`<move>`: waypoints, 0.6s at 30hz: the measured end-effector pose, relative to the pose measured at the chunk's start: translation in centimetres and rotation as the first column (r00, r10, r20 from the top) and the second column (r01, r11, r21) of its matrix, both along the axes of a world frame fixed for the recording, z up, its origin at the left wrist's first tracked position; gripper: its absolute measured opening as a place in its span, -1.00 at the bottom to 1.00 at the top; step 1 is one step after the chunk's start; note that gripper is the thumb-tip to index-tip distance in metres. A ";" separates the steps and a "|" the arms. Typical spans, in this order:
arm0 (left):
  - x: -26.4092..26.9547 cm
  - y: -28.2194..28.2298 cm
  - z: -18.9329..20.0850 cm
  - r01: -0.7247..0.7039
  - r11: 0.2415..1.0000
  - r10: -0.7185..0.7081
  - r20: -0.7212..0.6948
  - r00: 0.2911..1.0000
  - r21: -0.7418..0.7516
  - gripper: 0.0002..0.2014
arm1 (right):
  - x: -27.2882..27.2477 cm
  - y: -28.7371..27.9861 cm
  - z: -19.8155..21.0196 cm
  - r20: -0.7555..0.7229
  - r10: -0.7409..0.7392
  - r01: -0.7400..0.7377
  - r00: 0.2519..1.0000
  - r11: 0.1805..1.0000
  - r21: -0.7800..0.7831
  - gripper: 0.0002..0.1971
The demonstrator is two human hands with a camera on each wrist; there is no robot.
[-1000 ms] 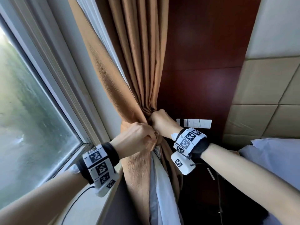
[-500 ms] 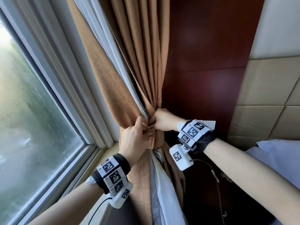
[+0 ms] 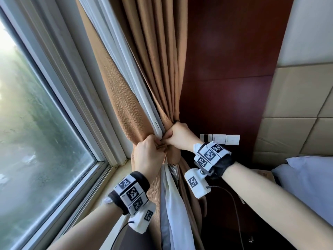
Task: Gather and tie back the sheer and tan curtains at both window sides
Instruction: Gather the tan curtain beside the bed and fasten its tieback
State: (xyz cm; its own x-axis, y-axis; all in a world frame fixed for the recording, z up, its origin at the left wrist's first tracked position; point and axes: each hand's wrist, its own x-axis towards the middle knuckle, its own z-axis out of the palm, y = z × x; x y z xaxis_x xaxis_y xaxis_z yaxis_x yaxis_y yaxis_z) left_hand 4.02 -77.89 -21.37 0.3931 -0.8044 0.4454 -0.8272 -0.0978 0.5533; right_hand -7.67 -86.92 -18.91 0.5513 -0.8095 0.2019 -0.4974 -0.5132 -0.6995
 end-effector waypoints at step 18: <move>0.3 -2.0 2.3 0.029 0.974 -0.103 0.324 0.940 0.227 -0.85 | -1.8 -1.2 0.2 0.142 0.141 -0.171 0.980 0.959 0.224 -0.75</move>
State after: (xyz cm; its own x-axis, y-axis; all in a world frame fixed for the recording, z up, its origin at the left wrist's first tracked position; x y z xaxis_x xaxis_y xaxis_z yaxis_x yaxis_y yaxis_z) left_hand 4.36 -79.88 -19.03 0.1954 -0.9145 0.3543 -0.9683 -0.1227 0.2175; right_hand -9.52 -88.13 -18.68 0.6572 -0.7482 0.0915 -0.3263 -0.3918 -0.8602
